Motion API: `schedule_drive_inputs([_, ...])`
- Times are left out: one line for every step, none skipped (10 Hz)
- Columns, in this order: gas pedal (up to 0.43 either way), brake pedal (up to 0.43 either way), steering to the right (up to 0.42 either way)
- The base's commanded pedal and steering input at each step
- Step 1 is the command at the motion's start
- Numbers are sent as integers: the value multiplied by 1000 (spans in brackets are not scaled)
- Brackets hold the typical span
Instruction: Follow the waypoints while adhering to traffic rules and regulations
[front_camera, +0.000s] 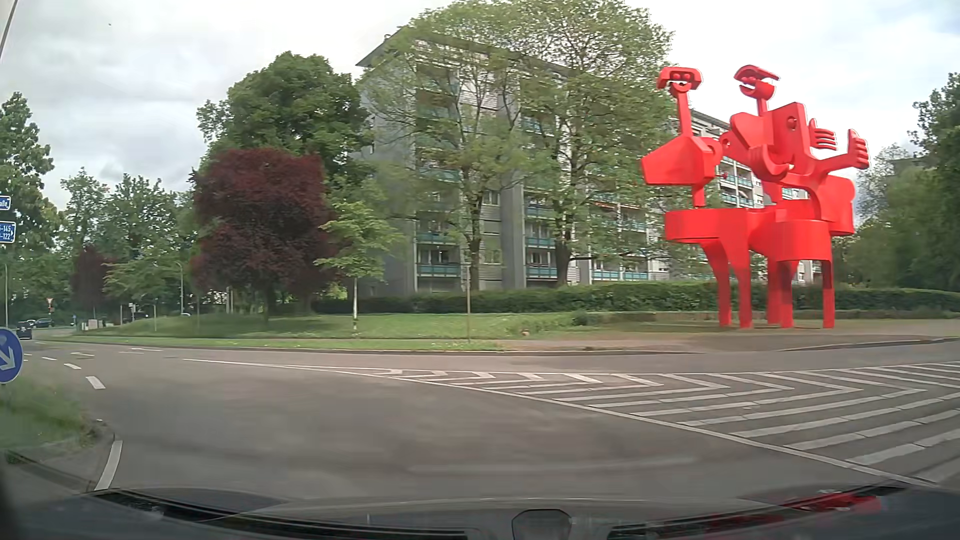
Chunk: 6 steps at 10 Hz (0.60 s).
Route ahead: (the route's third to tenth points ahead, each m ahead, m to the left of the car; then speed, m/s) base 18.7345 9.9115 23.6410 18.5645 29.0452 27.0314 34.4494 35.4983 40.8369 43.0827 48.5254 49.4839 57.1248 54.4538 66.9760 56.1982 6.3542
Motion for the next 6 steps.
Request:
schedule_drive_inputs([87, 0, -314])
schedule_drive_inputs([87, 0, -314])
schedule_drive_inputs([87, 0, -311])
schedule_drive_inputs([87, 0, -301])
schedule_drive_inputs([87, 0, -289])
schedule_drive_inputs([87, 0, -281])
